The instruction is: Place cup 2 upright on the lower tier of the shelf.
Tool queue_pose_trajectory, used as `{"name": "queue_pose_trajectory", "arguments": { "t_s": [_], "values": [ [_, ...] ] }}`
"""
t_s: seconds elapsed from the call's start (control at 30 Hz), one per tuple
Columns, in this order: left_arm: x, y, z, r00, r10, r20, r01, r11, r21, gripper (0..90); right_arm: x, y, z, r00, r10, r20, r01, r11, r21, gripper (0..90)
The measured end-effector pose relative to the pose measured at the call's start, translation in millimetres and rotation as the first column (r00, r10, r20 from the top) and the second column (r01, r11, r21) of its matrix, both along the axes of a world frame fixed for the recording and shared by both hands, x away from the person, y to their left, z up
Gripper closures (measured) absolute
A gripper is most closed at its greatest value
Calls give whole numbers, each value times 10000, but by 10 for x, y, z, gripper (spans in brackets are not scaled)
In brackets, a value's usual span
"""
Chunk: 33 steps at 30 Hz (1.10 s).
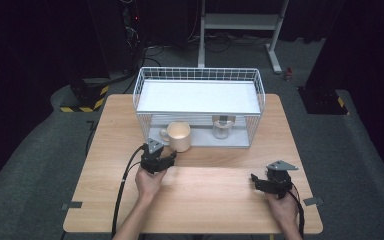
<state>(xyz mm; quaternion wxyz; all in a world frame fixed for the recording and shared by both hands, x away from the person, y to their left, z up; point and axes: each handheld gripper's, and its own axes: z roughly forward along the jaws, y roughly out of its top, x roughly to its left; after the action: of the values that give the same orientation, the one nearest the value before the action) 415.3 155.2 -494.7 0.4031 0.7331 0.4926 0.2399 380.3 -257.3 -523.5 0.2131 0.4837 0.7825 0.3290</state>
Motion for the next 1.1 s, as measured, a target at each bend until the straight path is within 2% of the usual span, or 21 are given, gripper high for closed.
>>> {"name": "queue_pose_trajectory", "arguments": {
  "t_s": [0.23, 0.33, 0.5, 0.53, 0.7, 0.77, 0.8, 0.9, 0.93, 1.1],
  "values": [
    [92, -77, -58, 9997, 198, -127, -197, 9997, 123, 438, -6, 0, 0, 10000, -5, -17, 6, 10000, 13, 257],
    [129, -77, -70, 9996, 221, -151, -222, 9997, -73, 442, -6, 0, 0, 10000, -5, -19, 5, 10000, 13, 257],
    [207, -145, -32, 9999, 143, -51, -142, 9998, 121, 447, -6, -1, 0, 10000, 13, -5, -13, 10000, 1, 257],
    [227, -154, -22, 9998, 179, 23, -179, 9998, 80, 445, -6, -1, 0, 10000, 10, -9, -10, 10000, 2, 257],
    [345, -187, -4, 9995, 277, -149, -277, 9996, -24, 455, -8, 0, 1, 10000, -8, -30, 8, 10000, 18, 257],
    [380, -180, -9, 9993, 360, -80, -361, 9991, -207, 460, -6, 0, 0, 10000, -1, -17, 1, 10000, 10, 257],
    [401, -182, -14, 9991, 379, -205, -383, 9990, -225, 462, -6, -1, 0, 10000, 10, -9, -10, 10000, 4, 257],
    [463, -199, -19, 9989, 413, -242, -413, 9991, -25, 462, -7, 0, 1, 10000, -1, -21, 1, 10000, 9, 257],
    [484, -213, -21, 9986, 443, -286, -448, 9989, -161, 462, -6, -1, 0, 10000, 10, -9, -10, 10000, 4, 257],
    [573, -237, -17, 9980, 503, -377, -502, 9987, 34, 456, -10, 1, 0, 10000, -4, -17, 4, 10000, 14, 257]
  ]
}}
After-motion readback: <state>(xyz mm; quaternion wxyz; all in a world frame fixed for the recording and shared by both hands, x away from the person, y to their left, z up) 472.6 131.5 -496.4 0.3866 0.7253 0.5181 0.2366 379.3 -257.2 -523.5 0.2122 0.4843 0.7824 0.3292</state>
